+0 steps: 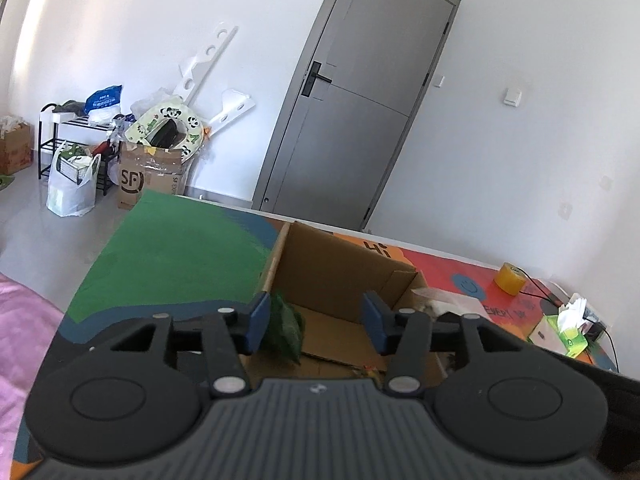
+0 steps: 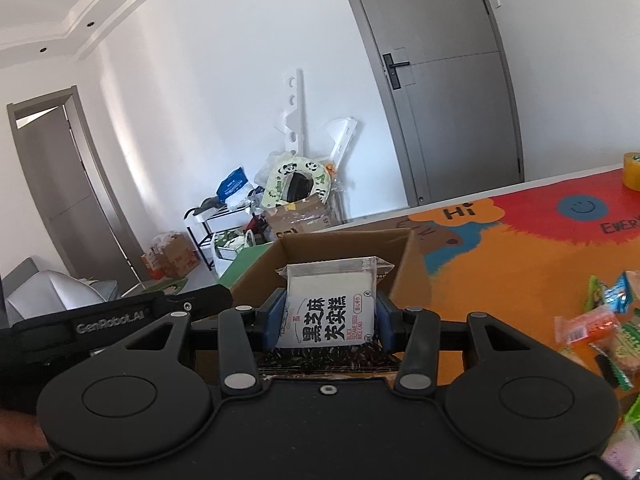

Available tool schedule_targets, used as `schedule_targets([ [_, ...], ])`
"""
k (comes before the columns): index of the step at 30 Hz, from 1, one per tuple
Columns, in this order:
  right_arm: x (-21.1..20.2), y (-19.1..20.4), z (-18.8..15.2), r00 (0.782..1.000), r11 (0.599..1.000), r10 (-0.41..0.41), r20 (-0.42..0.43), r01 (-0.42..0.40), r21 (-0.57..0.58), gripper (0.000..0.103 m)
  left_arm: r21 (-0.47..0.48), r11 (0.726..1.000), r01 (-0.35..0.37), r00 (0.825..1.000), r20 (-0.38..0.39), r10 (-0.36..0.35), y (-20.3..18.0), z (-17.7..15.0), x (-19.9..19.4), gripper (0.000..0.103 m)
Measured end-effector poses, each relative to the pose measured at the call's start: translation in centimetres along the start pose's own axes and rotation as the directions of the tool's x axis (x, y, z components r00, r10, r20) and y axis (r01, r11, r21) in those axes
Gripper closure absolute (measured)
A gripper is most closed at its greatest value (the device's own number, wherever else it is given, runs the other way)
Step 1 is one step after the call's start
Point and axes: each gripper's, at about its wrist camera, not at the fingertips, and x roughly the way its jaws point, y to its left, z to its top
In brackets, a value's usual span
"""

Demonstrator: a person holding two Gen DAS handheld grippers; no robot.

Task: Organize snacks
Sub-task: 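Carry both packets into the cardboard box and open both tools to release, then move the left tool back to the snacks and grasp the clear purple packet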

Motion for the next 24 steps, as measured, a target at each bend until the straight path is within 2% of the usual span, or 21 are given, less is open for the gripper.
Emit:
schedule_targets([
  [4,0.5,0.3,0.2,0.999,0.999,0.03,0.011,-0.03,0.021,0.048,-0.01,1.0,-0.009,1.0,-0.006,0.009,0.5,-0.1,-0.4,0.049],
  [6,0.3,0.5,0.1,1.0,1.0,0.009,0.011,-0.009,0.01,0.047,-0.014,1.0,-0.013,1.0,-0.01,0.013,0.7,-0.2,-0.5,0.041],
  [9,-0.3,0.3,-0.1,1.0,1.0,-0.001,0.008,0.001,0.012,0.046,-0.011,1.0,-0.016,1.0,-0.012,0.016,0.6,-0.4,-0.6,0.034],
  [15,-2.3,-1.3,-0.8,0.999,0.999,-0.045,0.011,0.044,0.03,0.038,0.004,1.0,-0.01,1.0,-0.022,0.01,-0.7,-0.7,-0.5,0.022],
  [24,-5.6,-4.8,-2.0,0.994,0.988,-0.113,0.005,0.111,0.107,0.031,0.039,0.999,0.026,0.999,-0.036,-0.024,-3.5,-1.8,-1.2,0.018],
])
